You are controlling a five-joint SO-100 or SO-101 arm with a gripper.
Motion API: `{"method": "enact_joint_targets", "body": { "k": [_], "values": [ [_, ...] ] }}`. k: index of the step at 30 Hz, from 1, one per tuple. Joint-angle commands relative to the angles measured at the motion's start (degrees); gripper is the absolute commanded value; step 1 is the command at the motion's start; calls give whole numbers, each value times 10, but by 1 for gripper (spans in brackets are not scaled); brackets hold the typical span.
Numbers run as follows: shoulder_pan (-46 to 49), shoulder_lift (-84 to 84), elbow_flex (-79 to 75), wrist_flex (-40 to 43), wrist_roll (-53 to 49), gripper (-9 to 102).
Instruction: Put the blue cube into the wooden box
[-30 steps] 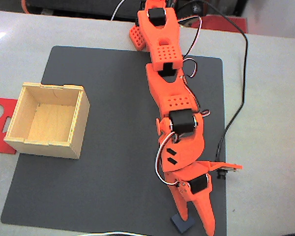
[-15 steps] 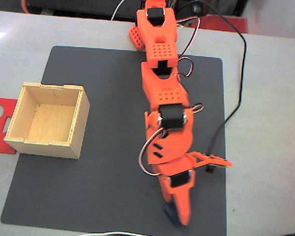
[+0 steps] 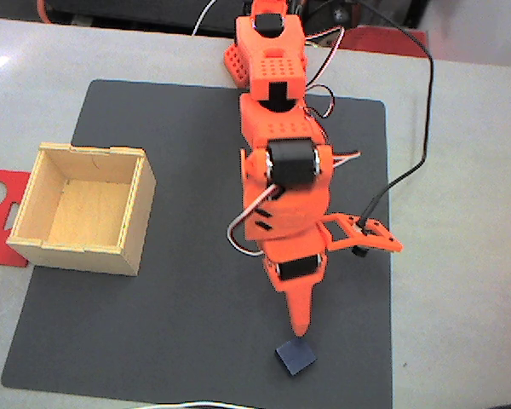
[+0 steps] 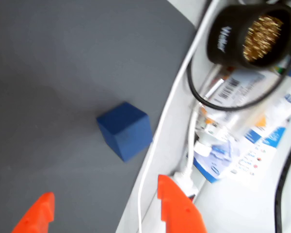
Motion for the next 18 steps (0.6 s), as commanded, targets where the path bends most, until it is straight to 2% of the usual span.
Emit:
{"method": "enact_joint_targets", "body": {
  "k": [1, 4, 9, 18],
  "values": [
    [0, 41, -9, 1, -11, 26],
    [1, 42, -9, -34, -28, 26],
    [12, -28, -8, -215, -77, 30],
    [-6, -85, -8, -345, -135, 31]
  ]
}}
